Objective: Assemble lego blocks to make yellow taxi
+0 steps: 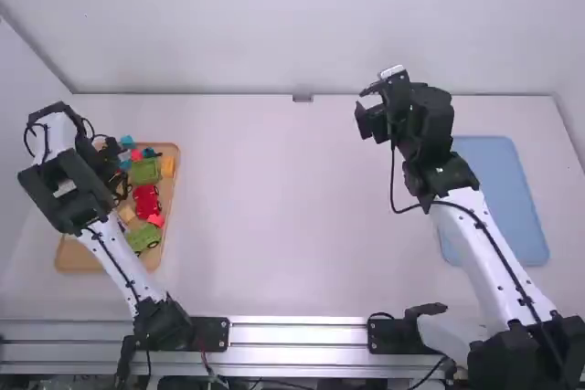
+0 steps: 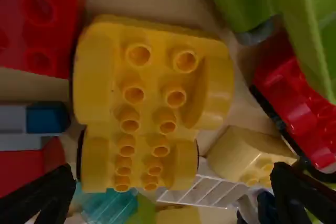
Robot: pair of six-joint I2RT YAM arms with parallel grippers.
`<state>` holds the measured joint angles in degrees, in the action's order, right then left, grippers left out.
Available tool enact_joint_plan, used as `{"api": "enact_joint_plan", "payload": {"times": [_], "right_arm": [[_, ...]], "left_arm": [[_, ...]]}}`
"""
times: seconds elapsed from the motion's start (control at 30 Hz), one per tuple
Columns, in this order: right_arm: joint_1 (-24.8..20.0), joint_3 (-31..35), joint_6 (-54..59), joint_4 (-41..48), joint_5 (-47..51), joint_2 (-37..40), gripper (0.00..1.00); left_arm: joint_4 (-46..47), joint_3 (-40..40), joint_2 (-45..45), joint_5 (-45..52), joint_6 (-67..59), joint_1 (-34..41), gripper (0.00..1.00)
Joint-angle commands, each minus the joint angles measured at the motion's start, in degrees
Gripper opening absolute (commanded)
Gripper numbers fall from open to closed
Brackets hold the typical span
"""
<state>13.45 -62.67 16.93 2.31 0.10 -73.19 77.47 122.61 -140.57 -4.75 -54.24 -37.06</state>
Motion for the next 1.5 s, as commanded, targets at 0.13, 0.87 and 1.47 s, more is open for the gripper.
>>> {"api": "enact_joint_plan", "payload": {"times": [0.13,0.87,1.47], "right_arm": [[0.1,-2.2,0.1,-0.2,-0.1,-0.3,0.98],[0.0,-2.2,0.1,1.0,0.0,-0.3,0.98],[0.0,-2.2,0.0,1.2,0.0,-0.3,0.99]], "left_arm": [[-2.3,-0.4,-0.2,-3.7,1.6,0.3,0.94],[-5.6,-7.7,-0.1,-5.1,2.3,0.3,0.61],[-13.1,-7.8,1.2,1.0,10.1,0.3,0.99]]}}
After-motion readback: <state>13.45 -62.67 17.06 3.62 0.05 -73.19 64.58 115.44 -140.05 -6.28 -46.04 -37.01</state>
